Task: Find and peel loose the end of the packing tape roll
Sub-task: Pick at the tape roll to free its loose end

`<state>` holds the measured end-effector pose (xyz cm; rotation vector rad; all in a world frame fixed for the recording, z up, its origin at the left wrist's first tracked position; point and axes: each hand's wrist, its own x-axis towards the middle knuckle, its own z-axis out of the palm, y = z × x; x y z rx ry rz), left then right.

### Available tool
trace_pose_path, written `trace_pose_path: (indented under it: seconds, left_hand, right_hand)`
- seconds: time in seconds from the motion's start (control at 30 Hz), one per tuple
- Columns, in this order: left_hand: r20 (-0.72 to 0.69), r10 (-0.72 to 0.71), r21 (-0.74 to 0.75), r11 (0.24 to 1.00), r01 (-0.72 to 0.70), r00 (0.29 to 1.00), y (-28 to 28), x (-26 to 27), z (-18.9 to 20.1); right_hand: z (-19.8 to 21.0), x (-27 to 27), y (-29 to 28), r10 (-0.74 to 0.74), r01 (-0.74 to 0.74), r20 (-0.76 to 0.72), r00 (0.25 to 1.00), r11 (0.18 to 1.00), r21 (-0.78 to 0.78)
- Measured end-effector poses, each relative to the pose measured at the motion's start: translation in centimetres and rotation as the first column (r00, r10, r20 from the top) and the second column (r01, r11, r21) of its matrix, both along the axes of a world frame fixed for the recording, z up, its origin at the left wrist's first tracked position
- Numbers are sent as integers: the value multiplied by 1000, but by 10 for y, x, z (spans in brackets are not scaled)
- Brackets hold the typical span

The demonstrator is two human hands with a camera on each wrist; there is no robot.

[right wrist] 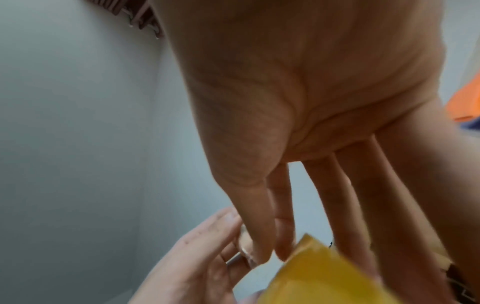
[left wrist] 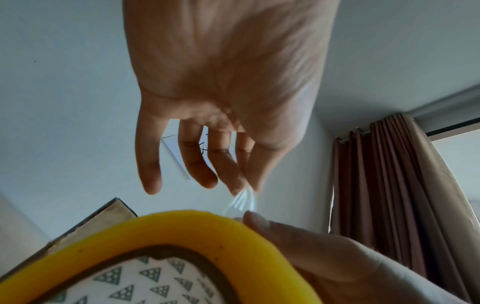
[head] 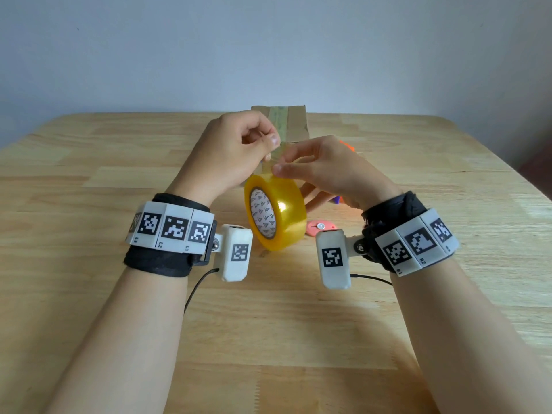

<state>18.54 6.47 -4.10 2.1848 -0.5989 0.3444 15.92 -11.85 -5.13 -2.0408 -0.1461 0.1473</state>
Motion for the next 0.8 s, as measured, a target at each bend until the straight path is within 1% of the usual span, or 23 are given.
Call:
trace_pose_path:
  seconds: [0.13,0.23,0.3,0.37,0.43,0.5,0.57,0.63,0.73,0.8]
  left_hand:
    - [21,-26,-21,999,26,999,-3,-1,2]
    - [-1,-31,-63,998,31,1000,-2,1,0]
    - [-2,-42,-78,996,42,999,-2,3,-3]
    - [-24,-59,-123,991,56,998,-1,5,-7]
    - [-96,-84,-182,981,66,992,0,7,-10]
    - [-192,-94,-199,978,55,977,1,9,-11]
    - [-284,-112,-177,982,63,952,4,11,-14]
    - [-353,-156,-129,985,117,922,4,12,-18]
    - [-406,-176,-84,984,155,897,0,11,-23]
    - [-418,-185,-119,982,149,889,-4,11,-27]
  right_hand:
    - [0,-1,0,-26,32,132,991,999,-42]
    - [1,0,-1,-48,65,230,972,996,-66]
    - [2,-3,-1,-50,70,263,963,995,-68]
    - [1,-2,-3,-75,96,300,951,994,-57]
    - [-2,2,-4,-116,144,355,927,988,-54]
    - [-4,5,-6,-140,173,378,915,983,-55]
    - [-4,5,-7,-138,170,381,914,984,-53]
    - [-3,4,-6,-140,174,386,912,983,-55]
    - [-2,4,-6,-163,186,378,911,982,-25]
    - [-3,6,-7,-186,201,373,909,980,-1]
